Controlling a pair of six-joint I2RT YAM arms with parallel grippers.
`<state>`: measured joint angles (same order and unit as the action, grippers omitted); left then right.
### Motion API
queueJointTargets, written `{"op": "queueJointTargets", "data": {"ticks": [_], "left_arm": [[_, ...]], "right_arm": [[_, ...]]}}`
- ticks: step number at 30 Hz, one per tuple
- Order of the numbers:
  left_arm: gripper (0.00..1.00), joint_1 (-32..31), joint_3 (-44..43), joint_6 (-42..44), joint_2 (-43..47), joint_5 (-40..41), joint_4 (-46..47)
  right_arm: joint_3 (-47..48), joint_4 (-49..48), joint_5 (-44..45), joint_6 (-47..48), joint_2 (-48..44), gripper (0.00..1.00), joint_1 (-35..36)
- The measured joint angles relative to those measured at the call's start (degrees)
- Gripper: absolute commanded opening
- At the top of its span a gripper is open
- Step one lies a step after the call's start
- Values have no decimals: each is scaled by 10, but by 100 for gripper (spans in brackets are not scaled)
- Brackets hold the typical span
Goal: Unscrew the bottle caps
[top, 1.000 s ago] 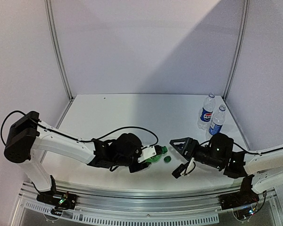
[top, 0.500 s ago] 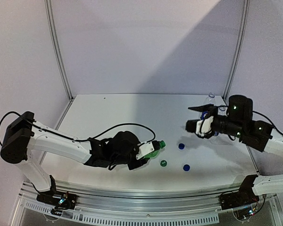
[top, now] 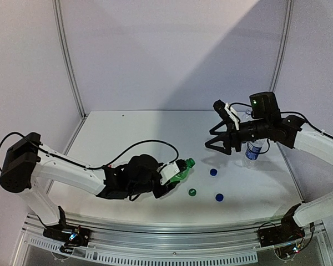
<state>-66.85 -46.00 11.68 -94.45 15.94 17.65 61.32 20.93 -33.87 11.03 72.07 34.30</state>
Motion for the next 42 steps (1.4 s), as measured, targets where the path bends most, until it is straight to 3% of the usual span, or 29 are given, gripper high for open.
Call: {"op": "queueJointTargets", "data": {"ticks": [4,14,28,33,42], "left_arm": [[43,0,11,-16,14,-23,32],[44,-4,13,-43,20,-74,80],[46,-11,13,-45,20,-117,108],[46,-11,13,-45,20,-124,113],[48,-12,13,-45,20,-129,117]], "right_arm": [[2,-5,-48,-59,29,75,0],[2,-19,-113,-93,67,75,0],[2,-11,-167,-55,70,74,29],[2,0,-173,-33,70,69,47],[2,19,-174,-1,71,53,59]]}}
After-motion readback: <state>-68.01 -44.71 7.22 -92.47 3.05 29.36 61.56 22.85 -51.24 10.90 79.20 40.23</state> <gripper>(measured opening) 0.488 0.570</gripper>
